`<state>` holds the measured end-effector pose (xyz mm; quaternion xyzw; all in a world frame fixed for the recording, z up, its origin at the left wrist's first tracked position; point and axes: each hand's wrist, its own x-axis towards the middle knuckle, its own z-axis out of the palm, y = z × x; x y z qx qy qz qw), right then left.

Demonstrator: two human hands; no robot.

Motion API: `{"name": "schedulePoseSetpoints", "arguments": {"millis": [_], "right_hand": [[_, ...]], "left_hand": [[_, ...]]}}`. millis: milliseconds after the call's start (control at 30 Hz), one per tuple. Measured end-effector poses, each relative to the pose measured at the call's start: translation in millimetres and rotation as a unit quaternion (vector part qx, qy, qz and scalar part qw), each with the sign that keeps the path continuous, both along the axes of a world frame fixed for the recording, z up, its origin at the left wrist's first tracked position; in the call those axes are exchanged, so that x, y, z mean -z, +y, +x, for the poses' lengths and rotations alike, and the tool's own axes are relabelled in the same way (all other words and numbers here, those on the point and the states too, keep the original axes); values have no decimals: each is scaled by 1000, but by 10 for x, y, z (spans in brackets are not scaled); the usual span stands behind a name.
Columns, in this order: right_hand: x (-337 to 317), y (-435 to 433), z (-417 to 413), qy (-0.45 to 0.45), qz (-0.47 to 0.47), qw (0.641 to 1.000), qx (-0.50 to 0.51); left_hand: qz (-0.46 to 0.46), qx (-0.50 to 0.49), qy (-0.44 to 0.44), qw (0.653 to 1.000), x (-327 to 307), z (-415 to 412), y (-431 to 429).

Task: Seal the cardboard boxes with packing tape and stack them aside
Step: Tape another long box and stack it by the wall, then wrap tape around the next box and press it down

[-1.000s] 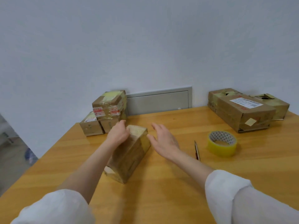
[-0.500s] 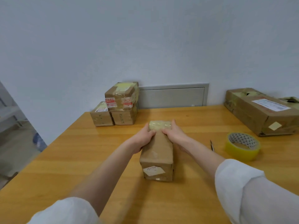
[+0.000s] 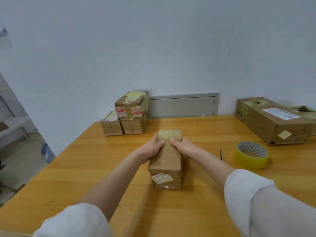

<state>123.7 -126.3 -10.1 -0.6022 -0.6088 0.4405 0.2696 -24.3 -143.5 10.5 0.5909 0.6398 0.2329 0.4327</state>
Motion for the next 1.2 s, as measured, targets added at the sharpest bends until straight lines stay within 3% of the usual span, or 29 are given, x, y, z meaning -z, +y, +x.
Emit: {"name": "schedulePoseSetpoints", "arguments": {"millis": [100, 167, 233, 300, 367, 433, 533, 700, 833, 1200], "right_hand": [[-14, -10, 68, -75, 65, 995, 10], [-122, -80, 166, -104, 148, 983, -29], [-225, -167, 290, -138, 183, 961, -154], [-280, -283, 352, -211, 144, 926, -276], [-245, -390, 296, -326, 150, 883, -303], [-181, -448, 173, -390, 218, 859, -251], [-135, -386, 57, -373, 277, 864, -192], [-124, -110, -114, -378, 297, 868, -122], [-94, 151, -332, -370, 303, 875, -82], [-147, 1003, -760, -361, 259, 892, -84]], "left_hand": [[124, 41, 183, 974, -98, 2, -85], [192, 75, 244, 948, -196, -38, -190], [197, 139, 272, 931, -259, -110, -337], [158, 203, 292, 921, -268, -177, -475], [143, 228, 325, 907, -237, -181, -562], [164, 216, 354, 895, -196, -134, -576], [205, 195, 397, 873, -171, -74, -510], [280, 166, 469, 821, -110, -61, -192], [294, 127, 501, 804, -46, -104, 164], [244, 65, 490, 834, -74, -365, 1107]]}}
